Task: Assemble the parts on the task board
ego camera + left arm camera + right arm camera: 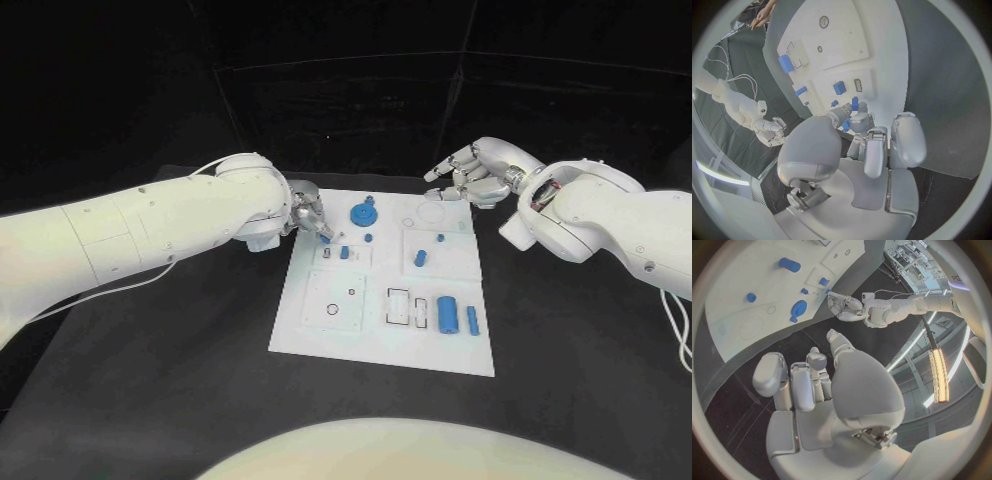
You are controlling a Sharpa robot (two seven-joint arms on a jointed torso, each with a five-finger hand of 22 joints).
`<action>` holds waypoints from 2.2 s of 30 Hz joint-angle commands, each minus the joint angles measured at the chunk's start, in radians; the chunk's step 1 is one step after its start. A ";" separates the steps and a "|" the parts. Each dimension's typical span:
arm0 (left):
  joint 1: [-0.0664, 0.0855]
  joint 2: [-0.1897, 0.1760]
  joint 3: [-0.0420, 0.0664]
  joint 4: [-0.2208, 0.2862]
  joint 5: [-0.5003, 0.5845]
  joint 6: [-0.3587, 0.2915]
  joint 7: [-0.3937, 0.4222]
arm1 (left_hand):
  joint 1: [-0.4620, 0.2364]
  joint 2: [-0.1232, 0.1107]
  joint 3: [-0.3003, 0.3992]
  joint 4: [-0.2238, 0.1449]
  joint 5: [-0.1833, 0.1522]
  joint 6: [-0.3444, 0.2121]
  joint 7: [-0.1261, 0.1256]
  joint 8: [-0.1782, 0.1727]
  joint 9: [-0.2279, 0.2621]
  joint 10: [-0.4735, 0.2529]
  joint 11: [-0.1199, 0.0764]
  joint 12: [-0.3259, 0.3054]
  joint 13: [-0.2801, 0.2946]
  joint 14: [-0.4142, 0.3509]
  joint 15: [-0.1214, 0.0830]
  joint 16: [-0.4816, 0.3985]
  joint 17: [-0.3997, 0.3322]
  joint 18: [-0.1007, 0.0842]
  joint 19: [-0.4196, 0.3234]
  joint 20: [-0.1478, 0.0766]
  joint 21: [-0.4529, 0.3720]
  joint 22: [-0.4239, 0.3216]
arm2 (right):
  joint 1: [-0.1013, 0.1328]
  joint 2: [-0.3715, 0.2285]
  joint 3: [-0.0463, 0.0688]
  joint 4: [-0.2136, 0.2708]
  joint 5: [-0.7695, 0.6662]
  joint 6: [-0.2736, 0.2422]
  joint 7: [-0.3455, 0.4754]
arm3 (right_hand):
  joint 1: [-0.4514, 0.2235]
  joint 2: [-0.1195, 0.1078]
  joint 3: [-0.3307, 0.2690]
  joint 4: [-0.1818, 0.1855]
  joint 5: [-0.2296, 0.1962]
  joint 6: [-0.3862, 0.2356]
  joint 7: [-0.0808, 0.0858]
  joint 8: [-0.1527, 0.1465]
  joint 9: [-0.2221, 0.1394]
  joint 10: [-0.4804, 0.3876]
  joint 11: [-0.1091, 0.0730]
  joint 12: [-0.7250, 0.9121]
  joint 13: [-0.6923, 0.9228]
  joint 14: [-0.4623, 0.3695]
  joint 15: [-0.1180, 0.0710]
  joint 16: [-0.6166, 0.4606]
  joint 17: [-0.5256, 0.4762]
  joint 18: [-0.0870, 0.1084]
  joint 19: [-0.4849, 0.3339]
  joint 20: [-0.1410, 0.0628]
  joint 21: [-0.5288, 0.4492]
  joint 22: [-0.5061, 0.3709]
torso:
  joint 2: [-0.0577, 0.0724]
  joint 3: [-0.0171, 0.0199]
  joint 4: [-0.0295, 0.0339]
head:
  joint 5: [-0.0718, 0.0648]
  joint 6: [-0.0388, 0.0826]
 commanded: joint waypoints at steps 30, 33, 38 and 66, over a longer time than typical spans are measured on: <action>-0.023 -0.018 -0.016 0.044 -0.061 0.057 -0.023 | 0.003 0.004 0.117 -0.105 0.004 -0.002 -0.005 0.008 0.003 0.009 -0.003 0.001 0.000 0.102 -0.002 0.003 0.263 0.002 0.005 -0.001 -0.002 0.004 | 0.002 0.000 0.001 0.000 -0.001 0.011 0.004 | -0.005 0.009 -0.004 0.005 0.007 0.001 -0.005 0.004 -0.001 -0.002 -0.003 -0.002 -0.001 0.045 0.000 -0.004 0.001 0.008 -0.008 0.001 -0.005 -0.002 | 0.000 -0.0005 0.0000 | -0.002 -0.008; -0.023 -0.019 -0.016 0.046 -0.061 0.063 -0.026 | 0.003 0.004 0.117 -0.105 0.004 -0.002 -0.005 0.008 0.003 0.009 -0.003 0.001 0.000 0.102 -0.002 0.003 0.263 0.002 0.005 -0.001 -0.002 0.004 | 0.002 0.000 0.001 0.000 -0.001 0.012 0.004 | -0.005 0.009 -0.004 0.005 0.007 0.001 -0.005 0.004 -0.001 -0.002 -0.003 -0.002 -0.001 0.045 0.000 -0.004 0.001 0.008 -0.008 0.001 -0.005 -0.002 | 0.000 -0.0002 0.0000 | -0.002 -0.009; -0.023 -0.019 -0.017 0.044 -0.061 0.071 -0.029 | 0.003 0.004 0.117 -0.105 0.004 -0.002 -0.005 0.008 0.003 0.009 -0.003 0.001 0.000 0.102 -0.002 0.003 0.263 0.002 0.005 -0.001 -0.002 0.004 | 0.002 0.001 0.001 0.000 -0.001 0.012 0.004 | -0.005 0.009 -0.004 0.005 0.007 0.001 -0.005 0.004 -0.001 -0.002 -0.003 -0.002 -0.001 0.045 0.000 -0.004 0.001 0.008 -0.008 0.001 -0.005 -0.002 | 0.000 0.0000 -0.0005 | -0.002 -0.010; -0.022 0.027 -0.018 -0.010 -0.040 0.081 -0.023 | -0.140 -0.022 0.023 0.012 0.002 0.034 -0.022 0.032 0.003 0.024 -0.014 0.022 0.015 0.102 -0.011 0.003 0.263 -0.001 0.011 -0.009 0.006 0.020 | 0.002 0.005 0.001 -0.001 -0.001 0.012 0.004 | -0.004 0.010 -0.004 0.005 0.008 0.001 -0.005 0.004 -0.001 -0.002 -0.003 -0.002 0.000 0.045 0.000 -0.003 0.001 0.008 -0.007 0.001 -0.005 -0.002 | 0.000 -0.0002 -0.0011 | -0.006 -0.016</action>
